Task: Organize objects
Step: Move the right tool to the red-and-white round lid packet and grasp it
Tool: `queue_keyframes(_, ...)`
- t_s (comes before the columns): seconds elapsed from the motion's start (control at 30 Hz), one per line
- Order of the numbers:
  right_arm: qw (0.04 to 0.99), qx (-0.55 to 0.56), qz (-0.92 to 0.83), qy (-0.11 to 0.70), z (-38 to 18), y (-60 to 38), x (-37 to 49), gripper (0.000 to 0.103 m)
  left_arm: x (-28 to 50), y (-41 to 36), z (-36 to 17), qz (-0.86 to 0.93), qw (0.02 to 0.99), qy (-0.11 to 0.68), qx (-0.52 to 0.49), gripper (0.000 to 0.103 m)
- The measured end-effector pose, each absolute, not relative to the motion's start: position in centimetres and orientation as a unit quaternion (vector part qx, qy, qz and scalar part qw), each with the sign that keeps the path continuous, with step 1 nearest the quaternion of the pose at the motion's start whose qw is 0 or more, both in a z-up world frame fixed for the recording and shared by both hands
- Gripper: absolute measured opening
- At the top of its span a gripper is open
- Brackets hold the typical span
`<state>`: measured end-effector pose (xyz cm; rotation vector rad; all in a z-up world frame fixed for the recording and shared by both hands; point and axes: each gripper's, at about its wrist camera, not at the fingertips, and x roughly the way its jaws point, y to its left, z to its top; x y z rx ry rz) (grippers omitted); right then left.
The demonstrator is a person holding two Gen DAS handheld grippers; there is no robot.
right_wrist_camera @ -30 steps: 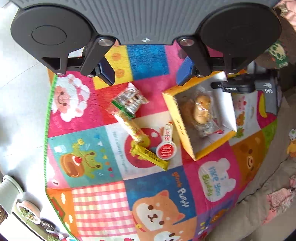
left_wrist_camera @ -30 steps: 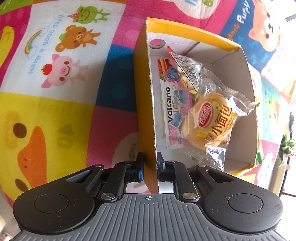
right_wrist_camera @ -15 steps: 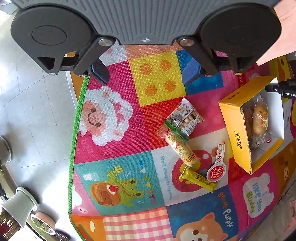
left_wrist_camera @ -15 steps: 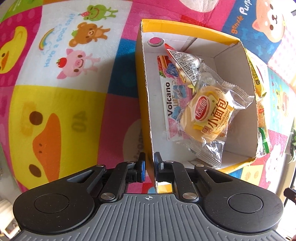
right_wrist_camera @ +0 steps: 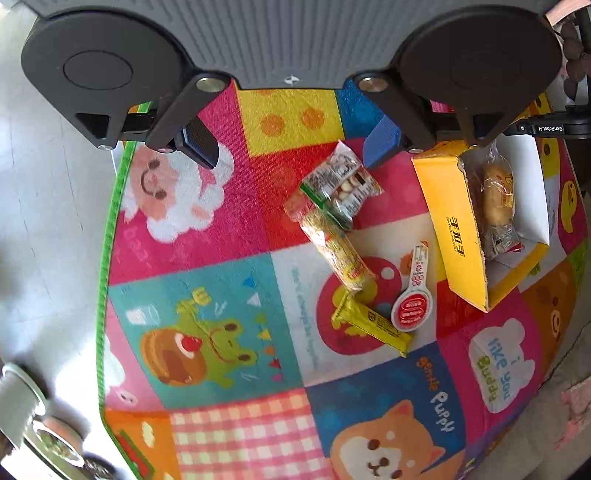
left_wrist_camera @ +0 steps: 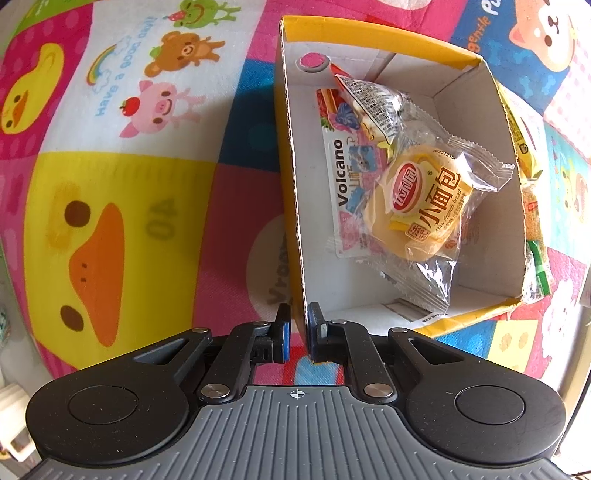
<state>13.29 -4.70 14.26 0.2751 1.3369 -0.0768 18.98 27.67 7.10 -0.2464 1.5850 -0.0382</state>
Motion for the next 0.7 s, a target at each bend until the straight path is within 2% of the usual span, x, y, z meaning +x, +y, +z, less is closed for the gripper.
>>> queue_keyframes(0.27,0.774,0.114,0.015,0.622,12.8,-3.3,20.6,0.086,17.7,28.3,8.0,0.017,0.692,0.71,-0.13,0.011)
queue_keyframes(0.5,0.727,0.249,0.041,0.639,8.4,-0.1,28.1,0.086,17.2,28.2,9.2,0.036,0.704,0.693,-0.151,0.011)
queue_keyframes(0.7,0.745,0.139,0.024,0.652,5.2,5.5,32.1,0.085,17.1,28.3,9.8,0.046,0.719,0.667,-0.19,0.011)
